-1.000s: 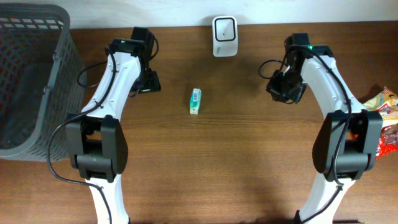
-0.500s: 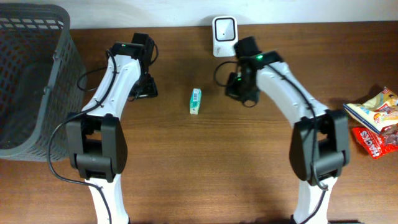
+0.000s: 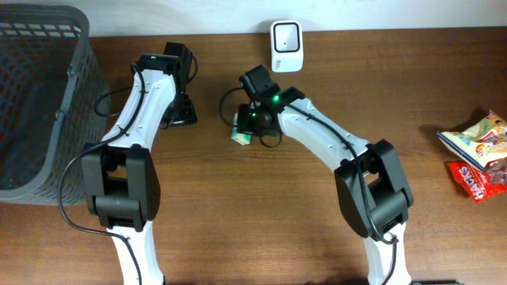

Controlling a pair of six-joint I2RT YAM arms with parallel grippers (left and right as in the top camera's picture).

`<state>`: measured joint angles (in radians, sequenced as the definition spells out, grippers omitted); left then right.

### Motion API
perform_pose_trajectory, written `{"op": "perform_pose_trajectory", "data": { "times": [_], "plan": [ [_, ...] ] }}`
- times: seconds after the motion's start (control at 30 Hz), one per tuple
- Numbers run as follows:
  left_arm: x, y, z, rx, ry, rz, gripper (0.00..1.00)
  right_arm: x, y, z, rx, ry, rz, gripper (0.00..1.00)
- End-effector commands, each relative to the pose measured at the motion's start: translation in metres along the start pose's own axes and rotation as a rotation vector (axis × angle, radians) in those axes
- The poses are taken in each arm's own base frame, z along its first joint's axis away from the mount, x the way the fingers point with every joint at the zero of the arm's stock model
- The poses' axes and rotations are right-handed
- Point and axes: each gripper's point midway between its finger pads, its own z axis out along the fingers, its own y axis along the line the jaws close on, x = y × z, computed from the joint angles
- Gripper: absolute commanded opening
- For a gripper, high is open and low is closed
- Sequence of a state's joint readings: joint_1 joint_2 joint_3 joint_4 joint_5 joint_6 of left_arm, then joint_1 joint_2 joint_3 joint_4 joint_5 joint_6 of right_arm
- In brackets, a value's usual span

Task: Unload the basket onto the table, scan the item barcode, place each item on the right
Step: 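Grasp the Kleenex pack with the right gripper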

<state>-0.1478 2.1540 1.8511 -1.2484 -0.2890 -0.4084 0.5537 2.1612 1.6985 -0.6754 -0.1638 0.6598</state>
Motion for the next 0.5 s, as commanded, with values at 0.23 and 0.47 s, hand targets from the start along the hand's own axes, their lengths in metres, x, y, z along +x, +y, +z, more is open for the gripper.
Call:
{"op": "perform_pose_trajectory", "data": {
  "times": [0.23, 0.47],
  "plan": [
    [-0.001, 0.008, -0.006, -0.009, -0.016, -0.01, 0.89, -0.022, -0.026, -0.027, -0.006, 0.035, 0.032, 0.2],
    [-0.005, 0.006, -0.006, -0.003, -0.028, -0.014, 0.91, -0.025, -0.045, -0.022, -0.085, 0.113, 0.056, 0.79]
  ]
}}
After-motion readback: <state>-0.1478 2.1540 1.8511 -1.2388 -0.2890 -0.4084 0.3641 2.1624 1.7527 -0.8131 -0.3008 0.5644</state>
